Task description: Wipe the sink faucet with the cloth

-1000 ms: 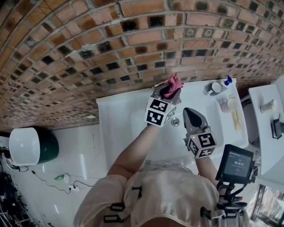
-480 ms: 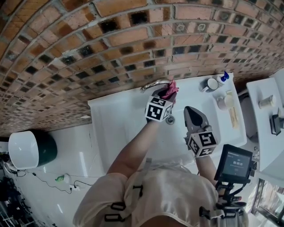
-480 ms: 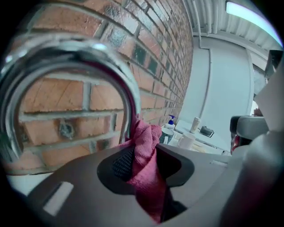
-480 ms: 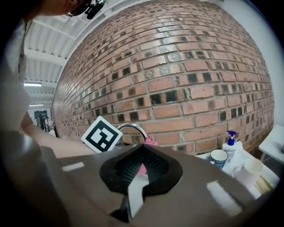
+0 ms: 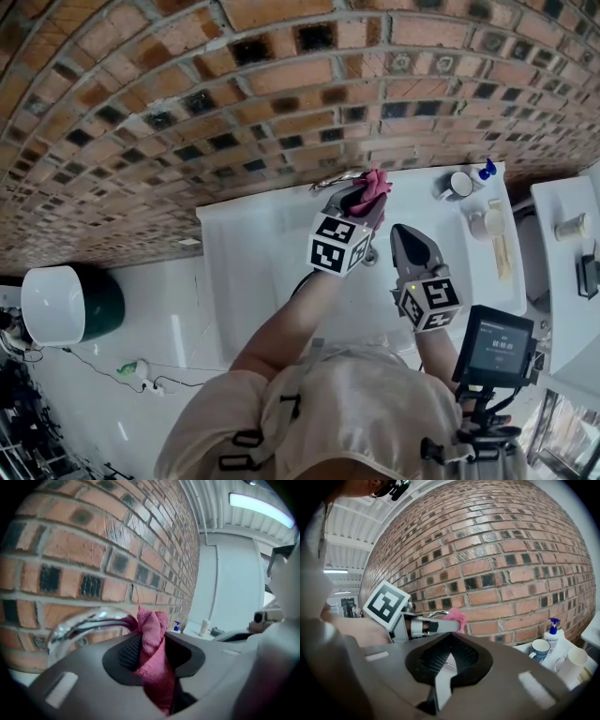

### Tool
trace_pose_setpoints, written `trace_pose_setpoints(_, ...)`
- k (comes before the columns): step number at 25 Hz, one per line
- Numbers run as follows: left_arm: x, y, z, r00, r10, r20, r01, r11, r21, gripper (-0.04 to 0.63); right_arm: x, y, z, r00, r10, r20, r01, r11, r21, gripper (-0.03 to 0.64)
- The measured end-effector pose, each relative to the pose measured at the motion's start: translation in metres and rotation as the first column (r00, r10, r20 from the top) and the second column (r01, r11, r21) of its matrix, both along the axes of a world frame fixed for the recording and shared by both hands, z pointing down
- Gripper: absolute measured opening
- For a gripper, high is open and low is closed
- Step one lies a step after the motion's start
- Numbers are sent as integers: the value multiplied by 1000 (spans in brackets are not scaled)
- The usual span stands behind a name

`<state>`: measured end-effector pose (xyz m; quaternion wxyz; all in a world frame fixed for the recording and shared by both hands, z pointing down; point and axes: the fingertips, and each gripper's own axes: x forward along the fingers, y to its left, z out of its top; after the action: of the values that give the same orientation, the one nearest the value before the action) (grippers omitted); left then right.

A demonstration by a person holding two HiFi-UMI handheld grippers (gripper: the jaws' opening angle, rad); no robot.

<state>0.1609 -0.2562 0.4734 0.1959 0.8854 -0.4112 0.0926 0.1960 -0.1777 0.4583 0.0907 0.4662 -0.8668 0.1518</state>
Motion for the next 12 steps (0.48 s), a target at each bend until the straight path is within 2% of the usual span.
trace_pose_setpoints(2,-5,0,-15,999,-29,-33,29,999,22,122,-7,3,0,1000,-17,0,17,1000,1,-9)
trace_pose_setpoints(5,-8,-3,-12,998,-41,-43,41,999,4,121,-13,6,1,999,-33,0,33,999,-2,-10)
trace_pose_setpoints(12,2,-12,36,1000,-18,14,20,996,-88,121,0,4,6,1000,-1,-4,1,1000,-13,-9)
